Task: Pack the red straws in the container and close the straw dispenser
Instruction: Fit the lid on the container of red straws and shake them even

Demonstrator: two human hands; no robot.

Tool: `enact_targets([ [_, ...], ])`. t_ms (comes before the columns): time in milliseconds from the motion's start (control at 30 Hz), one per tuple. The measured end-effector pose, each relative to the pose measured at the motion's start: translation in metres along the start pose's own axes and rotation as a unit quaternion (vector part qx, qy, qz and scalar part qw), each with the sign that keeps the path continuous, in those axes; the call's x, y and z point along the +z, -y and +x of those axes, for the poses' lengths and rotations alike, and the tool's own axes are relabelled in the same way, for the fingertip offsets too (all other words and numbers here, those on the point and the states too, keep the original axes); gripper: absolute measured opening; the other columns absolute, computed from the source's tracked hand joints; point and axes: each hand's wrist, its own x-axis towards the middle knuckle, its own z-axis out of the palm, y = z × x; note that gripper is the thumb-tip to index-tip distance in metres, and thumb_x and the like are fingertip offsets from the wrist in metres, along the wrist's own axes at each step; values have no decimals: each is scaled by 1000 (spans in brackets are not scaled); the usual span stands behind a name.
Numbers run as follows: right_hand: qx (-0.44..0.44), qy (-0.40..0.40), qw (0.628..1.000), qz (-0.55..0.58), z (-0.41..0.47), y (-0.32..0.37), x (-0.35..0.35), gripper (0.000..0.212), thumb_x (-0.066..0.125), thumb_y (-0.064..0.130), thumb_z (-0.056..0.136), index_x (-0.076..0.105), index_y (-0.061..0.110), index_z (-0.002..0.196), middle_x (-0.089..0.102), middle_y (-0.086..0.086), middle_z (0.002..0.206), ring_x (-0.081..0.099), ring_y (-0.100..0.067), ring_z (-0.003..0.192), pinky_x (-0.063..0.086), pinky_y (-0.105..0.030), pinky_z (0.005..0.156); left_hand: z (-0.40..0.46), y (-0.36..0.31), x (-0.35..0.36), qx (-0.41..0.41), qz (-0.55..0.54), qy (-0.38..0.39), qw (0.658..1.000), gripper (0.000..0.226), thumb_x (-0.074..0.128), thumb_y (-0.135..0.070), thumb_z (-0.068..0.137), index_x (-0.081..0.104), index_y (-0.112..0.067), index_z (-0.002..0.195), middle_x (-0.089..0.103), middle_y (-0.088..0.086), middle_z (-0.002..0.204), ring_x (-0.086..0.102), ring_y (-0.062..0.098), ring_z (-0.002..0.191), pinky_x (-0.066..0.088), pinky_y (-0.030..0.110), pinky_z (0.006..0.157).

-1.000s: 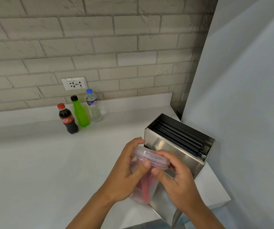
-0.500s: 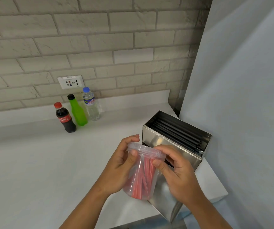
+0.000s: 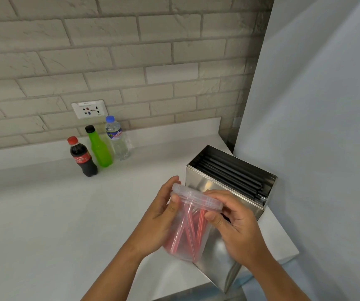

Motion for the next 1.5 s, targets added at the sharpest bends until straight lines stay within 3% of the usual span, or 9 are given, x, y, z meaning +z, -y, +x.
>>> enact_targets([
  [167,-65,-91,993,-23,0,-5,4,36,74,44,95,68,31,128,66,4,132,62,-26,130,53,-34,105,-5,15,13,-135,-151,-12,979,66,54,-75,83,66,-33,132,71,-4,128,70,19,118,61,48,93],
  [267,-29,-64,997,-31,-6,-7,8,39,76,48,93,66,30,126,63,5,135,61,-27,132,52,-39,106,-6,21,17,-178,-214,-46,959,57,64,-60,84,72,-18,122,72,10,123,71,33,114,62,57,87],
  [467,83,30,995,-42,-1,-1,-8,56,72,71,82,60,41,127,49,21,149,52,-13,141,53,-37,108,-1,30,3,-139,-158,-48,976,58,72,-68,74,71,-25,113,75,4,110,74,21,100,63,44,85],
  [700,64,73,993,-62,15,12,-5,74,72,46,90,38,24,152,56,-3,144,62,-23,128,58,-48,99,9,22,0,-137,-151,-6,979,61,59,-73,84,71,-27,123,73,7,120,71,29,114,59,54,96],
  [867,-16,103,981,-163,15,16,-3,86,67,38,87,28,10,158,42,-7,154,45,-25,145,44,-45,115,14,20,-9,-162,-134,34,977,58,49,-69,92,73,-27,124,75,9,122,72,30,114,59,53,97],
  [1100,93,0,994,-51,-1,8,19,84,61,54,88,32,26,161,41,12,162,40,-10,150,44,-44,118,0,31,9,-8,-44,-98,994,39,55,-68,87,65,-42,115,69,-23,109,70,6,103,58,21,76],
  [1300,81,18,992,-90,-9,5,18,72,64,57,90,39,35,154,48,16,153,47,-11,144,46,-34,113,-9,39,9,-147,-210,-39,966,62,49,-73,92,68,-27,129,73,6,126,70,28,117,57,55,100],
  [1400,34,75,986,-148,-11,2,16,76,66,46,90,37,22,156,42,6,157,44,-17,147,45,-26,112,-5,32,0,-249,-274,-12,929,62,39,-64,102,77,-17,118,76,19,121,73,36,112,59,54,95],
  [1500,25,76,986,-145,-7,0,20,74,67,43,89,38,25,155,44,8,154,46,-18,144,46,-26,110,-3,34,1,-199,-211,-63,955,47,48,-54,100,79,-20,111,78,13,116,74,32,108,56,56,99],
])
